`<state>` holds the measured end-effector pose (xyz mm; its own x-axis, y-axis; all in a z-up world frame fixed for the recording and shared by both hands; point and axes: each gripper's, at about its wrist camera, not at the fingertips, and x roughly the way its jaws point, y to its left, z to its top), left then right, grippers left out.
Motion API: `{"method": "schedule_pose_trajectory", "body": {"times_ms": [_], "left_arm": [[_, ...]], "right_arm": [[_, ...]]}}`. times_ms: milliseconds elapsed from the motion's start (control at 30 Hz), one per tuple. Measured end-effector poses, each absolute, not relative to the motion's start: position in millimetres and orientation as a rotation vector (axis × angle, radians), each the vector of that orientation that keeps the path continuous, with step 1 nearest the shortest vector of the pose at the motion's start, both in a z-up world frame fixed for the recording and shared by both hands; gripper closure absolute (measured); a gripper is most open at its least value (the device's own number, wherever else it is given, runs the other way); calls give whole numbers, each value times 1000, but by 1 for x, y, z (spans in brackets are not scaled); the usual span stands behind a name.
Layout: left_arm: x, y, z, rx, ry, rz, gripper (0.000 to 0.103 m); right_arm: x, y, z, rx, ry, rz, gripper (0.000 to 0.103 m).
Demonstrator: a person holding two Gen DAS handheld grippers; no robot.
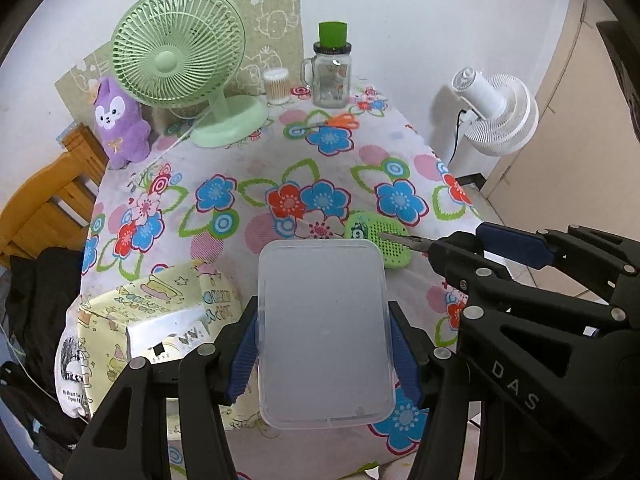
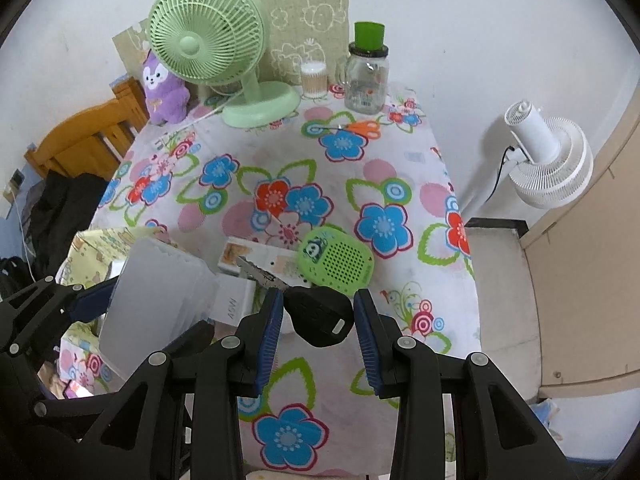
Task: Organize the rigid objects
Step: 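Carry the plastic case with the left gripper while the right gripper carries the key toward the yellow box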
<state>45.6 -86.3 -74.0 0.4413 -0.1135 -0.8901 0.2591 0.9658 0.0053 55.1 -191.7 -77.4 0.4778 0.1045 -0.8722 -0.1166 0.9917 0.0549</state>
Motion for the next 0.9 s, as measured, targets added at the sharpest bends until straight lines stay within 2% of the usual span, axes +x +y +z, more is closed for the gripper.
{"method": "schedule_pose_trajectory", "body": {"times_ms": [900], "left_arm": [[45, -14, -67, 149, 1066, -232, 42]], "right_arm": [[53, -114, -69, -25, 1043, 120, 64]]}}
